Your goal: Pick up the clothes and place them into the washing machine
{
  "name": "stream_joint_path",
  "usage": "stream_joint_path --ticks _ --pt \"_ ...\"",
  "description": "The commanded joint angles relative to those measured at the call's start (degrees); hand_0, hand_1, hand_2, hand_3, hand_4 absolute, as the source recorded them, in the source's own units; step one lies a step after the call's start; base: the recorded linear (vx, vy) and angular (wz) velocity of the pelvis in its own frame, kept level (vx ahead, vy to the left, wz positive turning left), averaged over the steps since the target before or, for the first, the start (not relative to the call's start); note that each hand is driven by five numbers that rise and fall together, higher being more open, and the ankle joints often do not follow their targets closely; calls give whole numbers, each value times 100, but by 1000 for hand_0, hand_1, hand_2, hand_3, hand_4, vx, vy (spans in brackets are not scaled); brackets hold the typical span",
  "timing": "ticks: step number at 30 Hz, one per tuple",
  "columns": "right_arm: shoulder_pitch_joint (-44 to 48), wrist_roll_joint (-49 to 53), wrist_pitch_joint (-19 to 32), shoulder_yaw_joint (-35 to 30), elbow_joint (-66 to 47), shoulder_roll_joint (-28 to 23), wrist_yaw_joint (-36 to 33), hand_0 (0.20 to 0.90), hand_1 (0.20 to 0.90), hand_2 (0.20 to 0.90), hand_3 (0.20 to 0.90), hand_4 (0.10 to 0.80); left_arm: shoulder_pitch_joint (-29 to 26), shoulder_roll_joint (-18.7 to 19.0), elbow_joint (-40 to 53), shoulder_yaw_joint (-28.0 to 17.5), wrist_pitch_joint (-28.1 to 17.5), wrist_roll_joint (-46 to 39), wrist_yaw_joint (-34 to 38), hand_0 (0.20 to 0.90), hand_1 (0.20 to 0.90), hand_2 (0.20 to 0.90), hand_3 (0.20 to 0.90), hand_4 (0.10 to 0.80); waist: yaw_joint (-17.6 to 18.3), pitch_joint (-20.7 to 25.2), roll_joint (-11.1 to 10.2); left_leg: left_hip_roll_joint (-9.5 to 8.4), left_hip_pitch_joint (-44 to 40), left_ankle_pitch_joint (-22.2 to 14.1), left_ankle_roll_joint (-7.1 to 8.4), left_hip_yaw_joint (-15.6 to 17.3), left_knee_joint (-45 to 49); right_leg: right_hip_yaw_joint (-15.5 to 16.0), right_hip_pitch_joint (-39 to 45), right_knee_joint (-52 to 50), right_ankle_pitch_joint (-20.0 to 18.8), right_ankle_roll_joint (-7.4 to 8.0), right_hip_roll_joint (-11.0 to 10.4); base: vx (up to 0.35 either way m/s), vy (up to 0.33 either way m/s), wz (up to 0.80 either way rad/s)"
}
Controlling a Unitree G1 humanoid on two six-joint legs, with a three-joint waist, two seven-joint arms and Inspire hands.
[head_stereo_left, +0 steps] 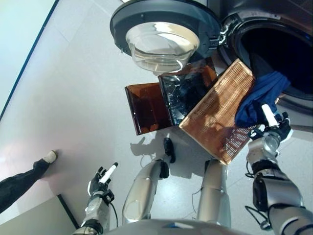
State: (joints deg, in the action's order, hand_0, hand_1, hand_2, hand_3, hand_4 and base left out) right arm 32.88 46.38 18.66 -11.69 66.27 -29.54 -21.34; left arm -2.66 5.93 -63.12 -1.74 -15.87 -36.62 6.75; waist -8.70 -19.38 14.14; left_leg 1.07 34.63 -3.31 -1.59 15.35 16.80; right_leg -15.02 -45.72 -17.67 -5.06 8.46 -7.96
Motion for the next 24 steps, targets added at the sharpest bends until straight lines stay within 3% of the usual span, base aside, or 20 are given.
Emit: stream_joint_path --ticks 1,15,24 --pt "-124 -117 13 272 -92 -353 -37 900 900 900 900 800 119 733 -165 -326 -373 -123 274 900 900 900 900 800 -66 142 149 25 252 601 254 -111 -492 197 23 -490 377 -452 210 0 0 0" --pt "24 -1246 -317 819 -448 -519 -244 900 900 900 900 800 133 732 118 -344 -444 -280 219 900 900 900 900 800 -49 -97 191 7 355 705 266 -120 -542 201 -41 -429 273 -437 178 -13 0 1" --pt "698 -1727 -599 1391 -293 -896 -70 900 900 900 900 800 279 785 610 -230 -499 -408 85 900 900 900 900 800 -145 -294 284 -42 430 791 287 -168 -580 205 -54 -388 234 -427 151 0 -1 0"
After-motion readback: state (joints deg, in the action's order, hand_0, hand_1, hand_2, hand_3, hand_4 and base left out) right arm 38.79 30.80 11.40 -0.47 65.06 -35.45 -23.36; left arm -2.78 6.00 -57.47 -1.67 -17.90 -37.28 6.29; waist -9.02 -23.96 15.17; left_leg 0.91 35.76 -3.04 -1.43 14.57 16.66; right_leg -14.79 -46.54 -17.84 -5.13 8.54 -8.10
